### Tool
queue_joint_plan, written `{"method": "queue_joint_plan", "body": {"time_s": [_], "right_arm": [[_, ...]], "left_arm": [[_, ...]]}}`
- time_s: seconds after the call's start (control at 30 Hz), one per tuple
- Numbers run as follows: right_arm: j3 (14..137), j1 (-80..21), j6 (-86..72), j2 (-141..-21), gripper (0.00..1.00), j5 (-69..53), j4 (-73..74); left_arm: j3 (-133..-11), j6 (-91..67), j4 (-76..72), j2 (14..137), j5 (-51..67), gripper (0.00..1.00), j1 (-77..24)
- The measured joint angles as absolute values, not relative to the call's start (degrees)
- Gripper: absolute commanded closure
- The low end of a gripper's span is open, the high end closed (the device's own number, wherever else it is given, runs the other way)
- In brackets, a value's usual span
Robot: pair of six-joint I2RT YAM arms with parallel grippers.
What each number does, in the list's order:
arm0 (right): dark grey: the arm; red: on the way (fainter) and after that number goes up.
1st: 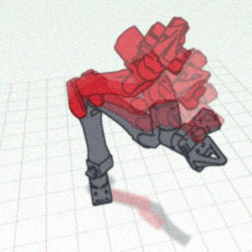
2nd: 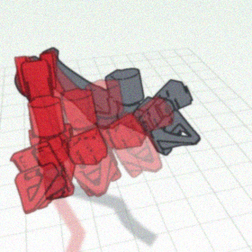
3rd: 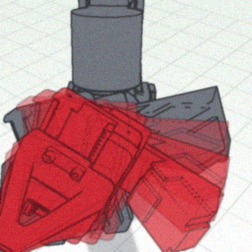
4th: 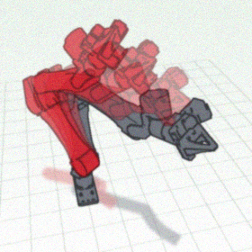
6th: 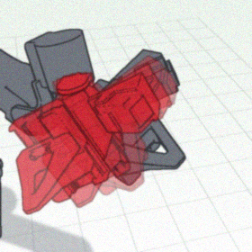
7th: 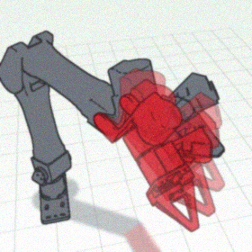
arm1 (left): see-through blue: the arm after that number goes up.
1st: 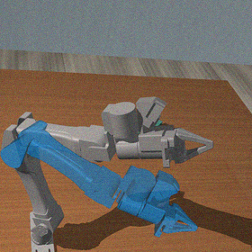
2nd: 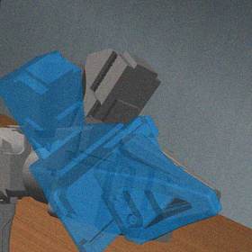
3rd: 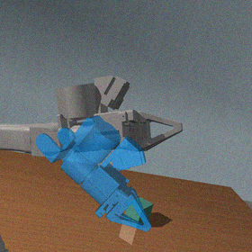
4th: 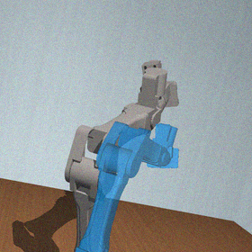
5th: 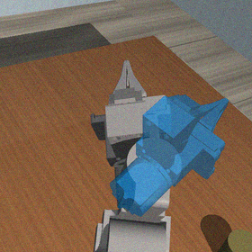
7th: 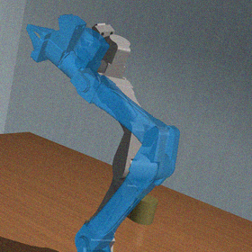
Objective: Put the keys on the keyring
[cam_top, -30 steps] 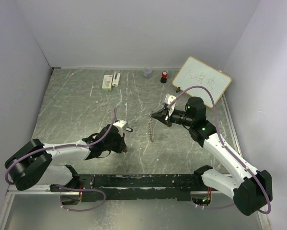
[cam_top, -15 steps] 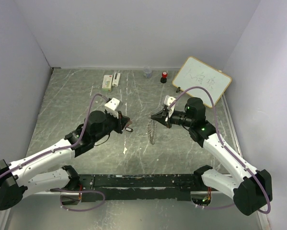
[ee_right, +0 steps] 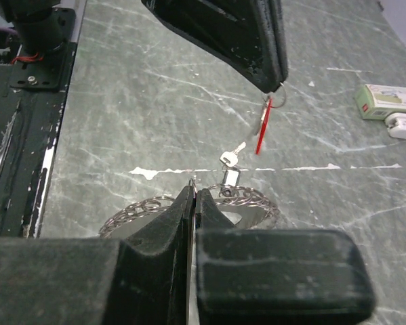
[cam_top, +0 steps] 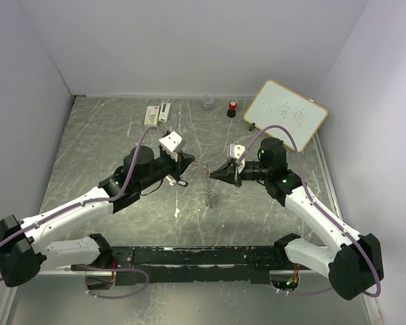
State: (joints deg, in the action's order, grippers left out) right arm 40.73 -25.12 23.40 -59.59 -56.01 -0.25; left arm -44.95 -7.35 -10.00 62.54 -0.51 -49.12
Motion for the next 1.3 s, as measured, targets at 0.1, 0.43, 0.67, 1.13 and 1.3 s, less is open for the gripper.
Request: {"method": "queue_joint_plan", "body": {"time_s": [0.1,0.43,0.67,1.13,1.3], "right_arm": [[40.80,-25.12,24.29,-60.64,1.00,-57.19,0.60],[40.82,-25.12,24.69,-60.90,1.00,-58.19,0.05],[41.80,-25.12,25.17,-60.90,1.00,-58.19,-0.08],[43.18,-25.12,26.02,-60.45,1.00,-58.11,0.91],[43.18,-25.12,25.98,-58.46,1.00,-57.69,0.93]], "left_arm": [[-45.76,-6.63,-11.20,64.16,2.37,0.93,-49.12],[-46.13,-6.46,-14.94,67.20,10.48,0.93,-49.12],[-46.13,-6.04,-15.27,67.75,14.41,0.93,-49.12],[-46.13,-2.66,-14.33,67.75,16.75,0.93,-49.12],[-46.19,-1.13,-13.10,67.75,15.92,0.93,-49.12]]}}
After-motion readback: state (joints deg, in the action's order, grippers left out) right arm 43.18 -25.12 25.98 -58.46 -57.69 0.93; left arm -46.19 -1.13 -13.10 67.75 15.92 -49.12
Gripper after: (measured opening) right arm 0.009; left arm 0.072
